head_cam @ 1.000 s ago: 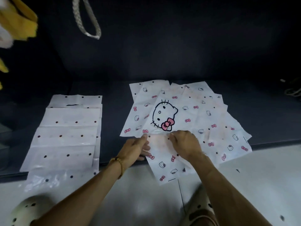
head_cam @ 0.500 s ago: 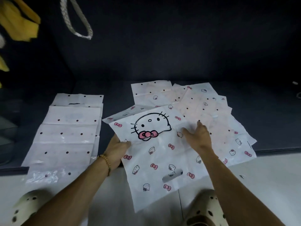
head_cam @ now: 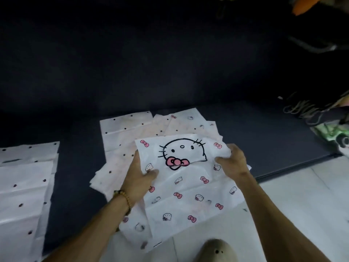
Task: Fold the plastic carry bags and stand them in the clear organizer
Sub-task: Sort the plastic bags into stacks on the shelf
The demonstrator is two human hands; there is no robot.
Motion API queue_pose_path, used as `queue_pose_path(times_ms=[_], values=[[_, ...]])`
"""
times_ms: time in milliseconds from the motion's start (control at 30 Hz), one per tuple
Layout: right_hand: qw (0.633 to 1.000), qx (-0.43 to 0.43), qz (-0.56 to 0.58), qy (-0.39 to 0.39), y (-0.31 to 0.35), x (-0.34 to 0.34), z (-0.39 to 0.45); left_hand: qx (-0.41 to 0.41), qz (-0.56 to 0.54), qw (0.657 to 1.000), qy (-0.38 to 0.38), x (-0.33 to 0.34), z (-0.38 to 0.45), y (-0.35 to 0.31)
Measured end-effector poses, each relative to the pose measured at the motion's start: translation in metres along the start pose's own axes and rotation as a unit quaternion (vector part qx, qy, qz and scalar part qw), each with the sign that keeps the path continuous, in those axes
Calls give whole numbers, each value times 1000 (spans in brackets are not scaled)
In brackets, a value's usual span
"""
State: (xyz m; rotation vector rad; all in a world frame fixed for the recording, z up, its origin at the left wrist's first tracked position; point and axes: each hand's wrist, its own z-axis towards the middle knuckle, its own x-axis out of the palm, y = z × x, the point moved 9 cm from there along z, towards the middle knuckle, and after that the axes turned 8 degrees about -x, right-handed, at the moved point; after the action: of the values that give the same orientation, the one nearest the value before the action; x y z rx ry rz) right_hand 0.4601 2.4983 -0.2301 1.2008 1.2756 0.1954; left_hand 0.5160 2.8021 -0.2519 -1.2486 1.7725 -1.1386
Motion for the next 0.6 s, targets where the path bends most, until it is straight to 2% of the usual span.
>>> queue_pose_path(times_ms=[100,167,233,267,300,333,400,467,500,533,600], values=[[995,-33,-42,-89,-10,-80,31,20,6,999,43,83,32,-20],[973,-48,-160,-161,-12,-125,50,28,6,999,40,133,51,-32],[932,-73,-287,-209,-6,-144,56,8,-4,999,40,175,69,-38],[920,-96,-323,-201,-3,-138,58,-9,2,999,43,193,78,-38],[917,-118,-345,-163,-3,-119,59,-23,27,998,44,207,84,-36],[921,-128,-355,-100,-10,-90,58,-27,75,996,37,214,88,-33],[933,-93,-345,34,-41,-30,51,13,201,979,-12,207,87,-31],[939,-75,-325,83,-66,7,41,105,319,941,-43,186,70,-29],[938,-91,-326,76,-72,14,41,147,400,904,-38,178,61,-21],[935,-109,-329,71,-77,15,45,168,486,858,-18,171,54,-6],[926,-130,-342,90,-85,7,63,141,600,786,47,156,49,33]])
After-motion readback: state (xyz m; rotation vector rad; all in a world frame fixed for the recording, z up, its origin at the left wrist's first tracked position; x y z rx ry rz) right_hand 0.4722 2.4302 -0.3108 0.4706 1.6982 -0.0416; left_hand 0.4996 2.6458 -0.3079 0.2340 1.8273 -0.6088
